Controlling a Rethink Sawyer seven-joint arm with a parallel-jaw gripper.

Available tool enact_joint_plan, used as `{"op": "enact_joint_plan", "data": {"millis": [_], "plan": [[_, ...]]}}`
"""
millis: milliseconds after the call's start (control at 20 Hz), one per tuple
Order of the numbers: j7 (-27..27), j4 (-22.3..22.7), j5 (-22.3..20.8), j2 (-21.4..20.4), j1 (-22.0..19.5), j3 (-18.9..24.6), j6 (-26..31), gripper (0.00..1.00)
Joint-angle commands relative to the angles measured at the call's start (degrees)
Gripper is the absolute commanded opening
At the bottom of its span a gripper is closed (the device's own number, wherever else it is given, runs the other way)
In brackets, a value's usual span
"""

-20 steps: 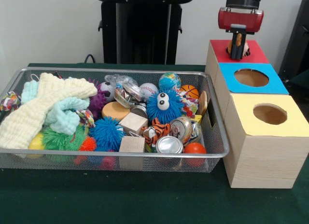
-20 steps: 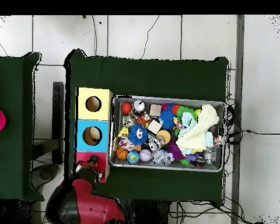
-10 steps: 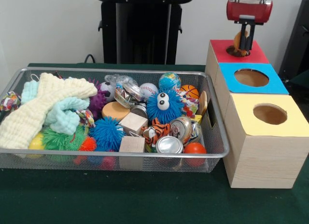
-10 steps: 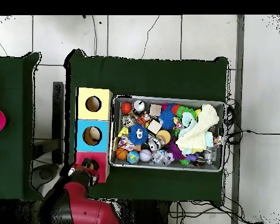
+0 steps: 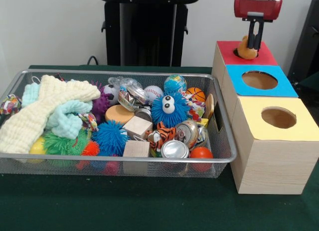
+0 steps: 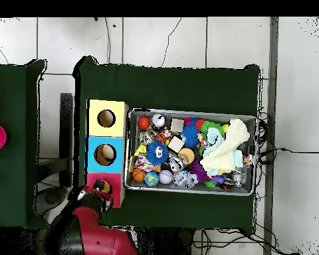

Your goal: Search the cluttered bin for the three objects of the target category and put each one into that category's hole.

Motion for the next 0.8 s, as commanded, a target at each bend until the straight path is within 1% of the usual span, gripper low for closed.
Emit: {"op": "enact_joint_plan", "data": {"millis": [50, 250, 450, 700, 800], "plan": [[12.74, 0.02, 0.5, 1.68, -3.69, 3.69, 2.9, 0.0], [12.9, -0.1, 0.06, 2.96, -3.93, 4.08, 1.18, 0.0], [12.54, -0.17, -0.63, 3.01, -4.97, 4.56, 1.12, 0.0], [11.76, -0.23, -0.29, 1.71, -5.21, 4.25, 3.17, 0.0], [11.51, -0.34, 0.48, 0.99, -4.38, 3.6, 4.52, 0.0]]}}
